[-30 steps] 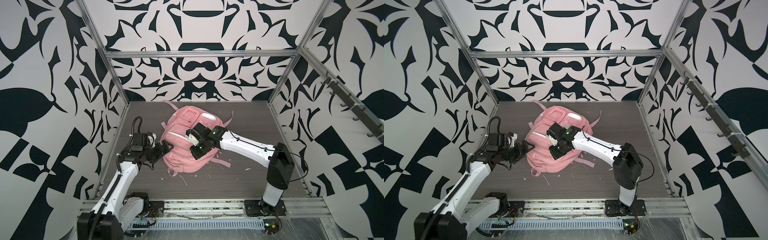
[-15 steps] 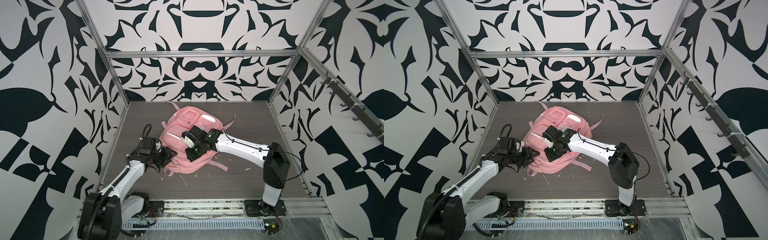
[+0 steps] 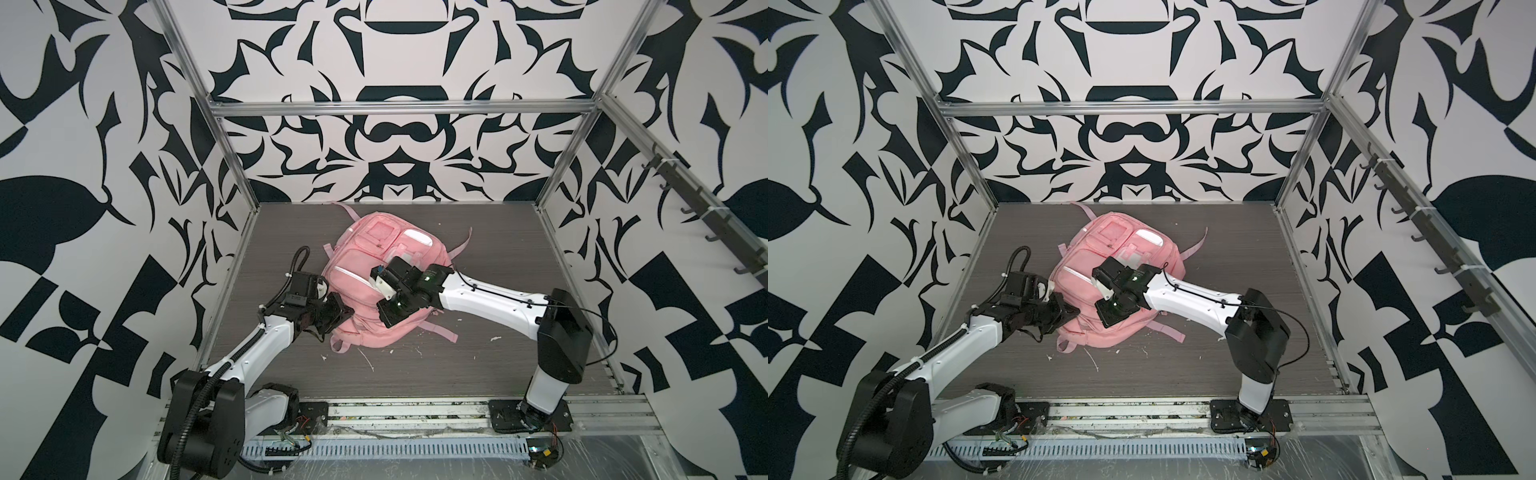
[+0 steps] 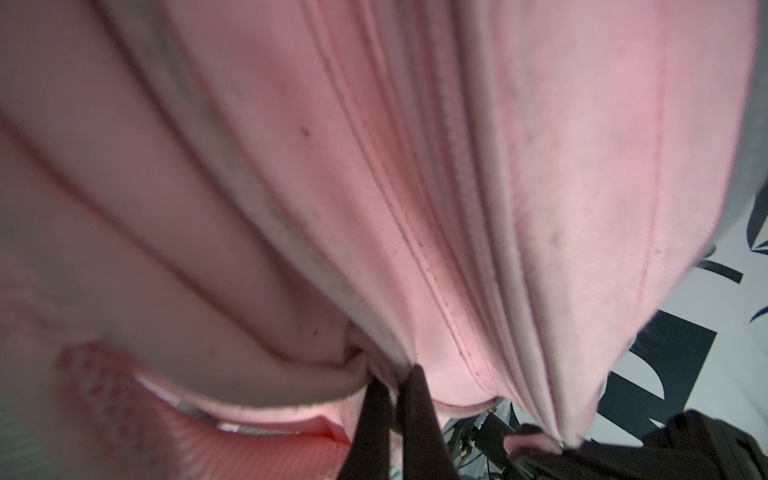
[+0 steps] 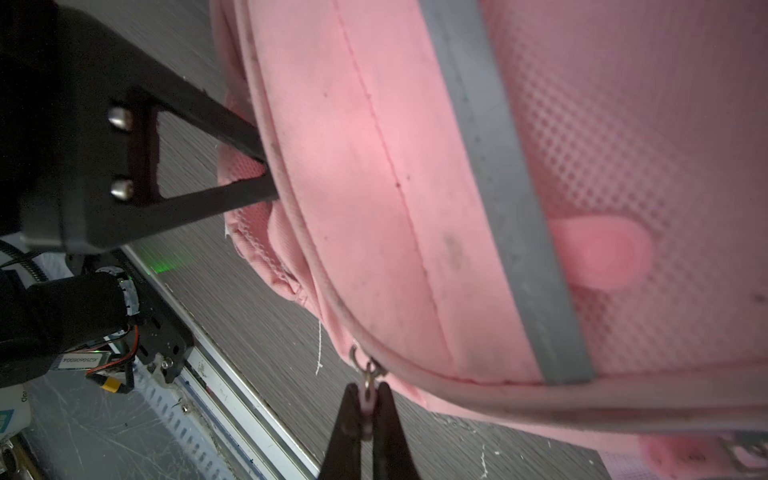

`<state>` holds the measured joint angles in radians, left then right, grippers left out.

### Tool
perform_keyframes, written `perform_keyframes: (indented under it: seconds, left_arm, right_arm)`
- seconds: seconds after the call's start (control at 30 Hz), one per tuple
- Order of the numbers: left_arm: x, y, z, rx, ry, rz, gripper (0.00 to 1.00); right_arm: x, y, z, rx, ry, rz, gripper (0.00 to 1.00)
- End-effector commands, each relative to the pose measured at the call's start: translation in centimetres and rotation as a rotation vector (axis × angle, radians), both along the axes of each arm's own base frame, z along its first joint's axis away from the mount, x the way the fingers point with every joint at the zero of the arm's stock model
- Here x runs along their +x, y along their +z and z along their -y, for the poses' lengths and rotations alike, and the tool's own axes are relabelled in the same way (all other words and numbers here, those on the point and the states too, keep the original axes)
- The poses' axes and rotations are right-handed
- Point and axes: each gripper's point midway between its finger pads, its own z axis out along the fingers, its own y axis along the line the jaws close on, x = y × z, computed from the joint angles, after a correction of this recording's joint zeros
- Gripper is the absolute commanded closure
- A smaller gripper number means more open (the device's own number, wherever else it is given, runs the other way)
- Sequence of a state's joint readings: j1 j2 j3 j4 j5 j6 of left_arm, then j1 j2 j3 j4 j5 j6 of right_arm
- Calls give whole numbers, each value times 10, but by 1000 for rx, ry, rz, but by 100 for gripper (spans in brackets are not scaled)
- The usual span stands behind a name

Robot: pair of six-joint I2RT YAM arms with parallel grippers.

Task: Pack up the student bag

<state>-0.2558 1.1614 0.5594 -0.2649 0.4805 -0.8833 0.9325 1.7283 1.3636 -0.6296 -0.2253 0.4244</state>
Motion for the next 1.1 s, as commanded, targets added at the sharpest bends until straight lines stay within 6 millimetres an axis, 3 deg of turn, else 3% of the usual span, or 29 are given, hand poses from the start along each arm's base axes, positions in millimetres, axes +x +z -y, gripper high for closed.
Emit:
perform_keyframes:
  seconds: [0.0, 0.17, 0.47, 0.63, 0.73, 0.8, 0.87, 0.93, 1.07]
  left_arm:
    - [17, 5, -12, 62, 31, 73, 100]
    - [17, 1, -17, 96, 25, 106, 100]
    - [5, -13, -26, 132, 27, 98, 100]
    - [-1, -16, -25, 138, -7, 93, 100]
    - [2, -4, -21, 129, -46, 148, 100]
    - [2, 6, -19, 126, -72, 181, 90]
    - [0, 13, -19, 139, -98, 207, 66]
    - [-4, 19, -21, 158, -115, 219, 49]
    - [-11, 27, -25, 189, -137, 239, 32]
  right_arm:
    - [5, 34, 27, 56, -55, 17, 100]
    - [29, 30, 60, 29, -109, 14, 100]
    - [64, 30, 74, 12, -149, 26, 100]
    - [68, 30, 72, 16, -146, 23, 100]
    - [66, 32, 74, 15, -142, 26, 100]
    - [63, 36, 73, 29, -133, 31, 99]
    - [59, 41, 74, 54, -132, 52, 90]
    - [57, 46, 79, 71, -152, 83, 83]
    - [55, 54, 93, 77, -209, 135, 64]
